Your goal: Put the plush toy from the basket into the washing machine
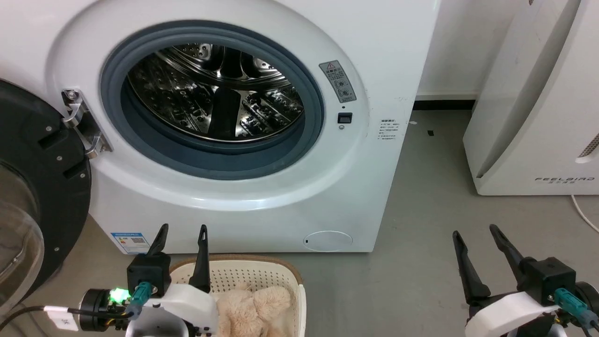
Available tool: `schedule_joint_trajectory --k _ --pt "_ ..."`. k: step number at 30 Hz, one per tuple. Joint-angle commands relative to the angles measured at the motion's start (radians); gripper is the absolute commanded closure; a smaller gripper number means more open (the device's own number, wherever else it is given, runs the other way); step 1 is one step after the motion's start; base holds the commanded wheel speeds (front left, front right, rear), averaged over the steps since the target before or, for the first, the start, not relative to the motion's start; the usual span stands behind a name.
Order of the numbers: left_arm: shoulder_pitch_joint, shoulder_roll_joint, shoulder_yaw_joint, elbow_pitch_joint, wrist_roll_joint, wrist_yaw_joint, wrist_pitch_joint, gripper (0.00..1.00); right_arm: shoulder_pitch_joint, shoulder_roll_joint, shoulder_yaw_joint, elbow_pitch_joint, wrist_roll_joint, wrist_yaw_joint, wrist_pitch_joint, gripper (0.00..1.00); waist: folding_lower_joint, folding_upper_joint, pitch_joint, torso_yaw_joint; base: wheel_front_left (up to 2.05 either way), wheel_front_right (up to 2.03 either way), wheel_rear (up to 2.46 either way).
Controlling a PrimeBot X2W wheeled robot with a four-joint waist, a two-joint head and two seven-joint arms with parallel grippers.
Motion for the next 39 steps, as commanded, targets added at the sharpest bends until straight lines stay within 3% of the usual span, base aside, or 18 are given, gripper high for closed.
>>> schedule_joint_trajectory --k 1,28,39 --pt "-0.021 0.005 -0.005 0.012 -0.001 0.006 -0.01 0.0 -0.015 0.0 -0.006 -0.003 0.016 0.0 -0.007 0.0 0.0 0.0 0.005 0.0 0.0 0.0 0.0" --pt "-0.256 0.047 -0.093 0.406 0.024 -0.015 -0.063 0.0 -0.102 0.0 -0.038 -0.012 0.074 0.0 -0.064 0.0 0.0 0.0 0.165 -0.023 0.0 0.0 0.0" --pt "-0.347 0.087 -0.134 0.543 0.033 -0.031 -0.026 0.0 -0.148 0.0 -0.049 -0.021 0.1 0.0 -0.087 0.0 0.0 0.0 0.261 -0.039 0.0 0.0 0.0"
